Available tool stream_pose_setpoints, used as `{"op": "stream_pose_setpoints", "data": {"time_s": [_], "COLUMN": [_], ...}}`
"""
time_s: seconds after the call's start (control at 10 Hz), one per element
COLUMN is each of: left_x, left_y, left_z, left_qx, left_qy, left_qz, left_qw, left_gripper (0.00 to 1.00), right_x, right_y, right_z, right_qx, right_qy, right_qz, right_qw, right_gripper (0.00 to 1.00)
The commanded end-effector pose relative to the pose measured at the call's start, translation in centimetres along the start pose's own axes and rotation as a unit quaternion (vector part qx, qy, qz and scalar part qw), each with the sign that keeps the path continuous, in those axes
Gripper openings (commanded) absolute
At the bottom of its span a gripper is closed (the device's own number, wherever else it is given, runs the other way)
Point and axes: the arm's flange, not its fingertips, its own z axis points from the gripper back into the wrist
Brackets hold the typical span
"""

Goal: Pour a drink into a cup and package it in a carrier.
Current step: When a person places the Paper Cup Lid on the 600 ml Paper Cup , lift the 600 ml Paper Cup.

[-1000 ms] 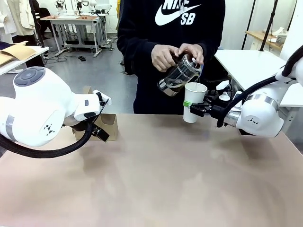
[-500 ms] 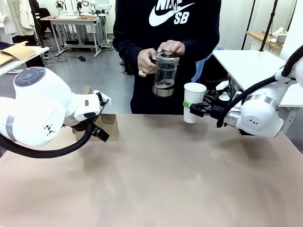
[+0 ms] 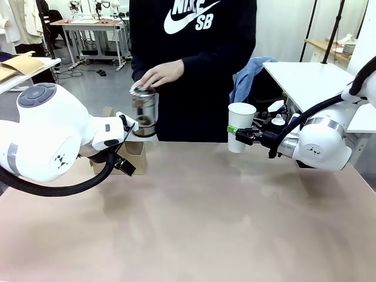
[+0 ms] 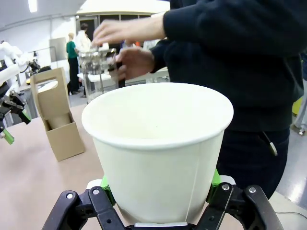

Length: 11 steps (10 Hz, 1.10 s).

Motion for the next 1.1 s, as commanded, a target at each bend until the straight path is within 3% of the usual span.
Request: {"op": "stream_pose_setpoints", "data": {"time_s": [0.0, 1.0], "left_x": [-0.02, -0.02], "left_y": [0.03, 0.03], "left_z": [0.03, 0.03], "left_qx": [-0.001, -0.001], "left_qy": [-0.001, -0.001], "left_qz": [0.001, 0.001], "left_qw": [1.0, 1.0], "left_gripper": [1.0, 1.0], "right_x": [0.46, 0.46], "right_y": [0.28, 0.28], "right_z": [-0.3, -0.3], "right_qx": [-0.011, -0.011], "right_qy": [-0.002, -0.002], "right_qz": [-0.001, -0.001], "right_qw": [1.0, 1.0], "right_gripper": [0.8, 0.8]}}
